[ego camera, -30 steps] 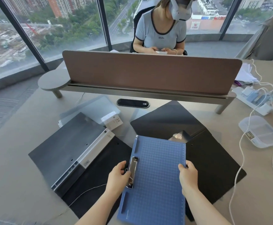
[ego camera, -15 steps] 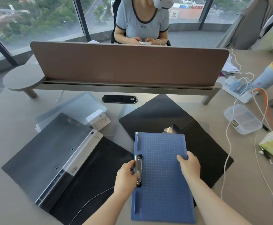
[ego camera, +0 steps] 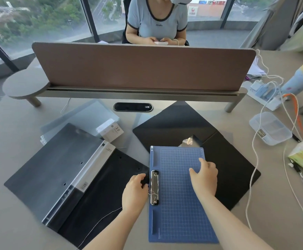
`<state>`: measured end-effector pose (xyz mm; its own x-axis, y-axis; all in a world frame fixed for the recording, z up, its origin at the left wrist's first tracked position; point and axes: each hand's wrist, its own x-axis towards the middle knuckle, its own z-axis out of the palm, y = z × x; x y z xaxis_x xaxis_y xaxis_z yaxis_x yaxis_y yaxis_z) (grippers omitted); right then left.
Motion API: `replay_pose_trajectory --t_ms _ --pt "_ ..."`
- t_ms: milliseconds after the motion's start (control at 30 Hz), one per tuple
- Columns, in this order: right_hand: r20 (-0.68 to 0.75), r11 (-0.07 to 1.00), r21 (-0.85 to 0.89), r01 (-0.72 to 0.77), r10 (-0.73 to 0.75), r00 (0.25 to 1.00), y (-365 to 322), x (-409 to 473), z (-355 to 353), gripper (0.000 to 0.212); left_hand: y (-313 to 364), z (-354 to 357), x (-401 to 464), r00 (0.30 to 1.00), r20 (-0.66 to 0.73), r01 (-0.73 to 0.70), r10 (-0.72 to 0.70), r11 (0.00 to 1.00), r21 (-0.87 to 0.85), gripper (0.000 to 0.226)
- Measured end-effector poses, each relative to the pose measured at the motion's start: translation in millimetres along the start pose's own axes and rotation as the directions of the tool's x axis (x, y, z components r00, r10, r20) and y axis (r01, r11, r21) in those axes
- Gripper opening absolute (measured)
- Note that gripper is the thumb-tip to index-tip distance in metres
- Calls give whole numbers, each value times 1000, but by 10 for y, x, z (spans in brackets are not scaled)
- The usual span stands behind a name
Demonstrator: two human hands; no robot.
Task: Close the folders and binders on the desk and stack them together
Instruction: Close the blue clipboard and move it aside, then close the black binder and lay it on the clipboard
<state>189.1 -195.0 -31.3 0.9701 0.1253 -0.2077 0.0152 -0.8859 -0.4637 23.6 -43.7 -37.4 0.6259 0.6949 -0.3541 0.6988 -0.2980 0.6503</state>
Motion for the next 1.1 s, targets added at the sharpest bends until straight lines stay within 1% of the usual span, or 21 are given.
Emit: replay_pose_trajectory --t_ms 67,133,200,267,333,400,500,567,700,867,967,1100 --pt "42 992 68 108 -111 993 -164 -82 50 52 -46 -73 12 999 -33 -31 32 999 34 38" --pt "102 967 117 227 -239 966 -375 -186 145 47 -93 -203 20 995 -85 -43 49 997 69 38" --pt "185 931 153 331 -356 916 -620 -295 262 46 -156 -361 33 986 -158 -34 49 995 97 41" --pt "279 894 183 408 -445 851 -865 -408 382 48 -248 -530 57 975 -219 -9 38 991 135 45" --pt "368 869 202 451 -494 788 -1085 -514 502 50 -366 -696 97 969 -245 25 21 983 181 52" --pt "430 854 202 479 -517 740 -1267 -602 613 53 -492 -846 144 968 -253 57 4 970 235 57" --pt "489 841 206 500 -531 692 -1496 -690 780 58 -686 -1031 217 963 -270 87 -2 949 304 62" --pt "517 840 196 505 -527 675 -1620 -718 885 62 -803 -1115 269 963 -269 103 -11 937 334 65" --pt "542 845 151 513 -505 672 -1820 -719 1077 68 -1009 -1214 380 968 -249 118 -20 915 385 76" --pt "516 858 68 510 -468 718 -1999 -667 1242 71 -1173 -1228 458 973 -227 127 -35 907 402 84" --pt "499 868 65 492 -456 737 -2065 -657 1308 70 -1251 -1202 475 974 -221 132 -47 912 388 85" --pt "460 897 67 438 -417 784 -2131 -639 1372 63 -1295 -1189 480 977 -206 132 -57 920 369 85"
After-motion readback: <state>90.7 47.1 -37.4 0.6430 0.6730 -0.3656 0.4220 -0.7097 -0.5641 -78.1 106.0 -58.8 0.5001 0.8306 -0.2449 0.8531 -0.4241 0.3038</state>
